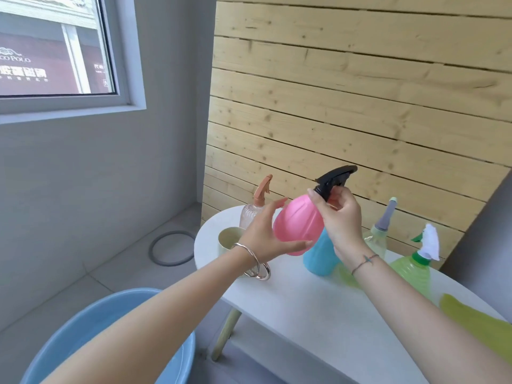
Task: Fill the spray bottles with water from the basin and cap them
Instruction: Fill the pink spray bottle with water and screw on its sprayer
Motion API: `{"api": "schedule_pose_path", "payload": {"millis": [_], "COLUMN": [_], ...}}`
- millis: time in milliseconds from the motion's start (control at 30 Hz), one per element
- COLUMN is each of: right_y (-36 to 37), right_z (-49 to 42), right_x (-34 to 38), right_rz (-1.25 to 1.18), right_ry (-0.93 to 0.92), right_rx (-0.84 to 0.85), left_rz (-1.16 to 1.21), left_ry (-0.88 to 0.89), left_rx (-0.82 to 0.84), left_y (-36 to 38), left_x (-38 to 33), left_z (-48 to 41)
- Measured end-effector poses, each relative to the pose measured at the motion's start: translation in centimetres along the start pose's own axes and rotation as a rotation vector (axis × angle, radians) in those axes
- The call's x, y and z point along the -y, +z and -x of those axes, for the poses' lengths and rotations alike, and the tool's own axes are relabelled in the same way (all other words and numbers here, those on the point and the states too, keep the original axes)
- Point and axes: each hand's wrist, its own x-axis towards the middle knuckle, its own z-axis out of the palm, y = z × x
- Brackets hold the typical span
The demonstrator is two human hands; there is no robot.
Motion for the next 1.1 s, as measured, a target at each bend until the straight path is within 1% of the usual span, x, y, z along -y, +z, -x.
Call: {"api": "schedule_pose_path", "payload": {"millis": [100, 200, 267, 367, 433, 533, 567, 600, 633, 733, 767, 800, 833, 900, 933, 967, 1000, 1033, 1100], "right_y": [-2.1, -3.9, -4.7, -5.8, -6.7, -7.8, -8.0, -8.0, -8.1, -8.0, -8.0, -8.1, -8.2, -8.3, -8.4, -8.4, -8.5, -8.4, -8.2], "right_z": [1.6, 2.4, 2.6, 2.7, 2.6, 2.3, 2.3, 2.2, 2.3, 2.4, 2.4, 2.4, 2.4, 2.3, 2.2, 2.2, 2.2, 2.2, 2.4], "right_x": [2.3, 3.5, 3.8, 4.2, 4.4, 4.8, 4.9, 5.0, 4.9, 5.2, 5.4, 5.6, 5.7, 5.9, 5.9, 5.9, 5.7, 5.6, 5.3], "right_rz": [-0.064, -0.115, -0.153, -0.219, -0.276, -0.433, -0.458, -0.457, -0.444, -0.382, -0.371, -0.376, -0.396, -0.448, -0.455, -0.443, -0.423, -0.404, -0.382], "right_ry": [-0.032, -0.010, 0.034, 0.085, 0.096, 0.163, 0.174, 0.172, 0.158, 0.089, 0.072, 0.062, 0.063, 0.088, 0.097, 0.097, 0.087, 0.075, 0.052], "right_rx": [0.075, 0.135, 0.159, 0.189, 0.243, 0.338, 0.344, 0.329, 0.297, 0.184, 0.170, 0.178, 0.201, 0.247, 0.245, 0.223, 0.190, 0.156, 0.122], "left_rz": [0.075, 0.107, 0.141, 0.229, 0.370, 0.662, 0.692, 0.675, 0.620, 0.457, 0.416, 0.423, 0.488, 0.709, 0.770, 0.722, 0.639, 0.561, 0.500], "left_ry": [0.031, 0.032, 0.001, -0.063, -0.103, -0.205, -0.222, -0.225, -0.211, -0.154, -0.132, -0.134, -0.162, -0.273, -0.316, -0.319, -0.297, -0.269, -0.195], "left_rx": [0.013, -0.002, -0.011, 0.043, 0.149, 0.417, 0.489, 0.519, 0.512, 0.298, 0.264, 0.263, 0.301, 0.411, 0.441, 0.439, 0.400, 0.340, 0.218], "left_y": [1.4, 2.6, 3.0, 3.0, 3.0, 2.6, 2.6, 2.6, 2.8, 3.3, 3.4, 3.4, 3.5, 3.3, 3.2, 3.3, 3.4, 3.7, 4.1], "left_x": [-1.9, -3.6, -4.3, -4.9, -5.3, -6.0, -6.2, -6.5, -6.9, -7.3, -7.3, -7.3, -7.0, -7.0, -7.1, -6.9, -7.0, -7.1, -7.6], "left_z": [0.9, 2.0, 2.6, 3.1, 3.3, 3.3, 3.3, 3.2, 3.1, 2.4, 2.3, 2.2, 2.0, 2.3, 2.4, 2.3, 2.4, 2.5, 2.7]}}
